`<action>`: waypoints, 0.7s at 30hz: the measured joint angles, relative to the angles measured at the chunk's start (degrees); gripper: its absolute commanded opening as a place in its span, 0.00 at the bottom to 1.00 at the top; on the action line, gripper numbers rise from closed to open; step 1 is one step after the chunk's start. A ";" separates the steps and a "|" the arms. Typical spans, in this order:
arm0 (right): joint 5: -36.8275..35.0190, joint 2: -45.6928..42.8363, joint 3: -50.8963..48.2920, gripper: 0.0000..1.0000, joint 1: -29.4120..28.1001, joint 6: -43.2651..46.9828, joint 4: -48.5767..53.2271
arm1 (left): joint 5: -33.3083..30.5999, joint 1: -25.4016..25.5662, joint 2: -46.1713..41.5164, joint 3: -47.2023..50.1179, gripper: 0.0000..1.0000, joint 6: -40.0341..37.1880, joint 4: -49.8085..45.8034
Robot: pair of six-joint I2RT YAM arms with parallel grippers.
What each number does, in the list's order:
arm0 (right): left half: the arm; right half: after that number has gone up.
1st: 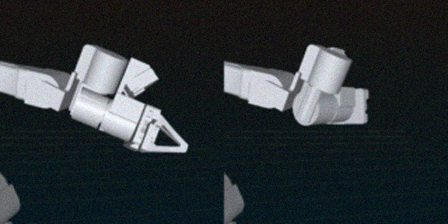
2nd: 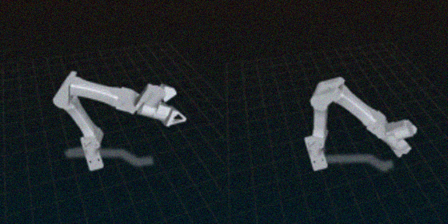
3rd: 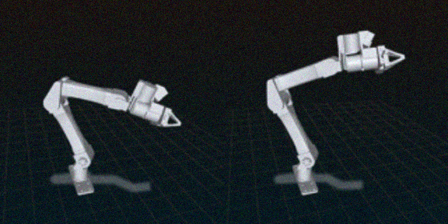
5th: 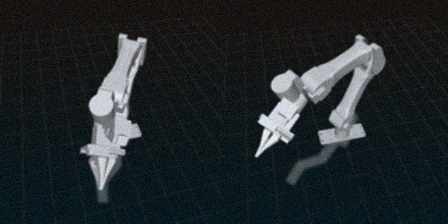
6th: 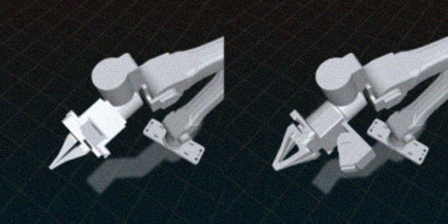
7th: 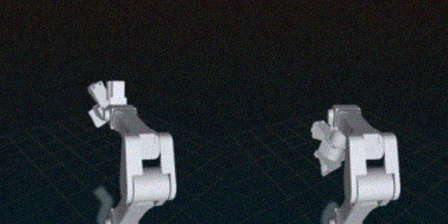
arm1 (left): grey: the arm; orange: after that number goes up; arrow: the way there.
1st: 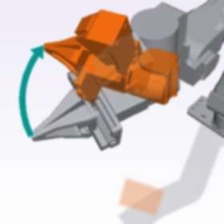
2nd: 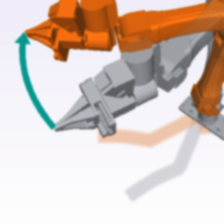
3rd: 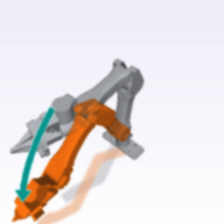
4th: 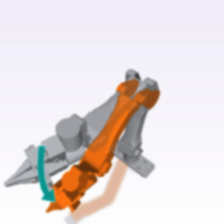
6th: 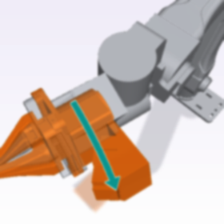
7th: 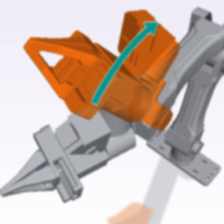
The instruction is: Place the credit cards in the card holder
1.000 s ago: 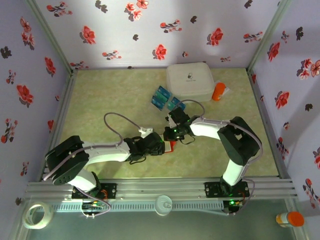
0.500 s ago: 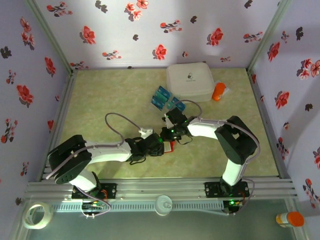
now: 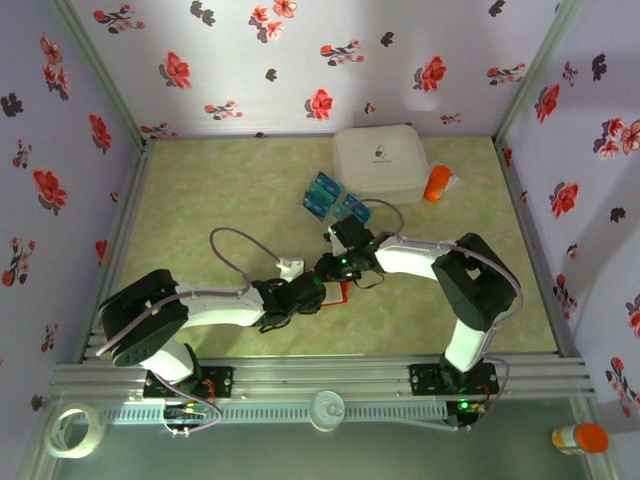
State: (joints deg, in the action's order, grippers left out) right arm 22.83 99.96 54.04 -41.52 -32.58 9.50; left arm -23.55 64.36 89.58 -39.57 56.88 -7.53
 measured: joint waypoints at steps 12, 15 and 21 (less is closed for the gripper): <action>-0.70 -3.21 -0.94 0.50 0.92 -1.53 -0.90 | -0.48 0.22 0.09 0.11 0.72 0.00 0.22; -0.50 -1.81 -1.07 0.50 0.92 -2.19 -2.03 | -0.48 0.22 0.09 0.11 0.72 0.00 0.22; 0.44 0.57 -1.07 0.49 0.98 -3.06 -4.31 | -0.55 0.26 0.07 0.26 0.72 0.00 0.42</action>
State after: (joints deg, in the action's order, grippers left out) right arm 23.27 100.53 52.97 -40.53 -35.64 5.19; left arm -24.10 64.62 89.65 -39.31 56.88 -7.11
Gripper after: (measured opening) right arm 0.496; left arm 0.722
